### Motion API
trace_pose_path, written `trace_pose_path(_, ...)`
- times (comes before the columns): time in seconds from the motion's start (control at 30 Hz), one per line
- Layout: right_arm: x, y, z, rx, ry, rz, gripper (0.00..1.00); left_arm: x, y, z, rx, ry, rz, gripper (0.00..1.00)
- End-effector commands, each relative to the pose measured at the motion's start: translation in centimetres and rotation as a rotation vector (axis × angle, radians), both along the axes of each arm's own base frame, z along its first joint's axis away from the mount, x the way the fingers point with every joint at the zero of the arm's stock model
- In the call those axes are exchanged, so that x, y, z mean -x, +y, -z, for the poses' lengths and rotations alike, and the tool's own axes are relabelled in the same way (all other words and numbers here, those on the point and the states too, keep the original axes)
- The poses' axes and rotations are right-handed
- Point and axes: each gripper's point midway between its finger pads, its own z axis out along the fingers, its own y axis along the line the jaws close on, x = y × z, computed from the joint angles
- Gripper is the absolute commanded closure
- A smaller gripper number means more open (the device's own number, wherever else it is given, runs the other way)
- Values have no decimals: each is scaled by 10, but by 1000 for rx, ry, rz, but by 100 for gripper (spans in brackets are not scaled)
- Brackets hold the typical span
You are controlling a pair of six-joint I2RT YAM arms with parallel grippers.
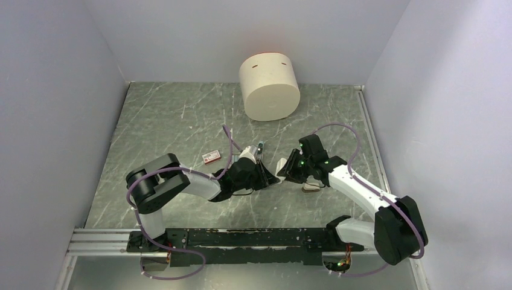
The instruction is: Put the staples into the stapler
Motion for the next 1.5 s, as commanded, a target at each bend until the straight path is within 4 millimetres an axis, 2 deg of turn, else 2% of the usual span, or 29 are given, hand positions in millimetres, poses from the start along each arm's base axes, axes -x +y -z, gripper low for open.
trace_pose_path(0.0, -4, 7, -14, -74, -29, -9, 90, -7, -1, -9, 11, -51, -31, 74)
trace_pose_path(0.43, 0, 11, -23, -117, -13, -55, 90, -14, -4, -13, 23, -81, -48, 73)
trace_pose_path(0.67, -6, 1, -27, -91, -20, -42, 90, -11, -4, -5, -2, -70, -32, 90)
trace_pose_path(0.97, -39, -24, -48, -28, -94, 50, 89, -11, -14, 11, -53, -38, 0, 91)
trace_pose_path(1.2, -70, -53, -50, 83, -142, 119, 85, -7, -20, 24, -76, -1, 21, 91)
trace_pose_path(1.47, -103, -62, -41, 160, -158, 105, 79, -4, -23, 34, -101, 23, 43, 90)
